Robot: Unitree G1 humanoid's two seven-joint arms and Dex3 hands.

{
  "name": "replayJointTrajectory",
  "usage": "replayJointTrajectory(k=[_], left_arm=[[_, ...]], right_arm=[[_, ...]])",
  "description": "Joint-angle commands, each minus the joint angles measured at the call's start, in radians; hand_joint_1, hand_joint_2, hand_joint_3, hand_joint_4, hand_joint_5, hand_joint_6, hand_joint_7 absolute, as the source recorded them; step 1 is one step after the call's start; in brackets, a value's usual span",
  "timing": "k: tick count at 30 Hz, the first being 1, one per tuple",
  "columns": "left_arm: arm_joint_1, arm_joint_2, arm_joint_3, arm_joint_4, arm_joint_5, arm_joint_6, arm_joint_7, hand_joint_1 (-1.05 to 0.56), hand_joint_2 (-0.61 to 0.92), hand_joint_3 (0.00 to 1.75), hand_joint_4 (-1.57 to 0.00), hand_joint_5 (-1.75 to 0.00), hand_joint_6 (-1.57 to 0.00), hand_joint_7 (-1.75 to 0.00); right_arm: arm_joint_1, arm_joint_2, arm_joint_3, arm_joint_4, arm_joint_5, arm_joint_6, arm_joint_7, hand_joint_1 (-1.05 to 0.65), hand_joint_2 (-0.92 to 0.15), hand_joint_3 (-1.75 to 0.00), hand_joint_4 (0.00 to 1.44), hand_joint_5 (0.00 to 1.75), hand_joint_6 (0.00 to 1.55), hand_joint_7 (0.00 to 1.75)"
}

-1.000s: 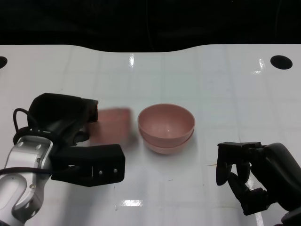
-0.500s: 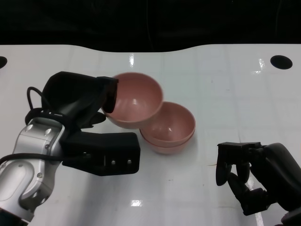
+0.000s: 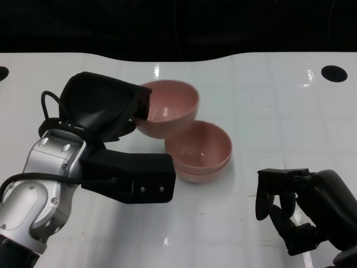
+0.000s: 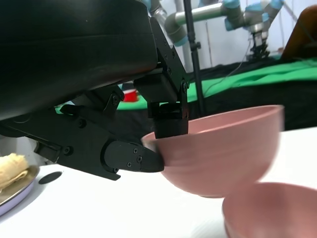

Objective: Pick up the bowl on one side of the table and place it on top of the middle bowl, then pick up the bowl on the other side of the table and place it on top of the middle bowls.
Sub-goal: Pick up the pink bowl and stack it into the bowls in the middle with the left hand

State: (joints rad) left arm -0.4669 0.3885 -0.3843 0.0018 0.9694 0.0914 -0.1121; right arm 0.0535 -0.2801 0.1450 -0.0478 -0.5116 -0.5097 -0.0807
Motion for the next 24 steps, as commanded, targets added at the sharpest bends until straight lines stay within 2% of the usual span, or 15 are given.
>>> replayJointTrajectory(k=[1, 2, 3, 5, 8, 10, 12, 15, 16, 19, 24], left_arm=[[-0.029, -0.009, 0.002, 0.018, -0.001, -0.018, 0.039, -0.29, 0.77, 0.42, -0.91, -1.75, -0.79, -1.37], [-0.033, -0.016, -0.001, 0.025, -0.003, -0.023, 0.044, -0.29, 0.76, 0.44, -0.91, -1.75, -0.79, -1.38], [-0.036, -0.022, -0.003, 0.031, -0.005, -0.026, 0.046, -0.29, 0.73, 0.48, -0.9, -1.75, -0.83, -1.24], [-0.042, -0.033, -0.007, 0.046, -0.004, -0.035, 0.06, -0.3, 0.71, 0.51, -0.9, -1.75, -0.88, -1.13], [-0.051, -0.048, -0.012, 0.061, 0.0, -0.039, 0.065, -0.29, 0.71, 0.53, -0.91, -1.75, -0.82, -1.3], [-0.057, -0.058, -0.016, 0.069, 0.002, -0.041, 0.068, -0.29, 0.72, 0.53, -0.91, -1.75, -0.8, -1.31], [-0.063, -0.066, -0.018, 0.079, -0.001, -0.047, 0.073, -0.3, 0.72, 0.54, -0.91, -1.75, -0.81, -1.25], [-0.069, -0.075, -0.027, 0.099, -0.002, -0.065, 0.083, -0.3, 0.71, 0.51, -0.9, -1.75, -0.95, -0.83], [-0.07, -0.076, -0.03, 0.105, -0.002, -0.069, 0.084, -0.32, 0.76, 0.41, -0.9, -1.75, -1.03, -0.57], [-0.067, -0.079, -0.04, 0.122, -0.003, -0.085, 0.086, -0.32, 0.8, 0.2, -0.9, -1.75, -1.19, -0.24], [-0.06, -0.079, -0.059, 0.166, 0.0, -0.127, 0.138, -0.3, 0.78, 0.1, -0.9, -1.75, -1.29, -0.16]], right_arm=[[0.001, -0.007, -0.004, 0.008, 0.004, -0.012, -0.011, -0.1, -0.14, -1.66, 0.96, 1.75, 0.8, 1.56], [0.002, -0.007, -0.004, 0.005, 0.003, -0.009, -0.009, -0.1, -0.14, -1.66, 0.96, 1.75, 0.8, 1.56], [0.004, -0.007, -0.004, 0.003, 0.002, -0.006, -0.008, -0.1, -0.14, -1.66, 0.96, 1.75, 0.8, 1.56], [0.005, -0.007, -0.003, 0.0, 0.001, -0.006, -0.007, -0.1, -0.14, -1.66, 0.96, 1.75, 0.8, 1.56], [0.004, -0.008, -0.001, 0.005, -0.003, -0.014, -0.011, -0.1, -0.14, -1.66, 0.97, 1.75, 0.8, 1.57], [0.006, -0.009, -0.001, 0.007, -0.001, -0.02, -0.011, -0.1, -0.14, -1.66, 0.97, 1.75, 0.8, 1.57], [0.005, -0.005, 0.001, 0.009, 0.0, -0.022, -0.012, -0.1, -0.14, -1.66, 0.97, 1.75, 0.8, 1.57], [0.003, -0.003, 0.003, 0.013, -0.003, -0.029, -0.017, -0.11, -0.15, -1.66, 0.98, 1.75, 0.8, 1.58], [0.002, -0.004, 0.004, 0.015, -0.004, -0.032, -0.018, -0.11, -0.15, -1.66, 0.98, 1.75, 0.8, 1.58], [0.008, -0.001, 0.008, 0.007, -0.005, -0.023, -0.014, -0.12, -0.15, -1.66, 0.97, 1.75, 0.79, 1.58], [0.011, 0.002, 0.011, 0.0, -0.004, -0.019, -0.014, -0.11, -0.15, -1.66, 0.97, 1.75, 0.79, 1.57]])
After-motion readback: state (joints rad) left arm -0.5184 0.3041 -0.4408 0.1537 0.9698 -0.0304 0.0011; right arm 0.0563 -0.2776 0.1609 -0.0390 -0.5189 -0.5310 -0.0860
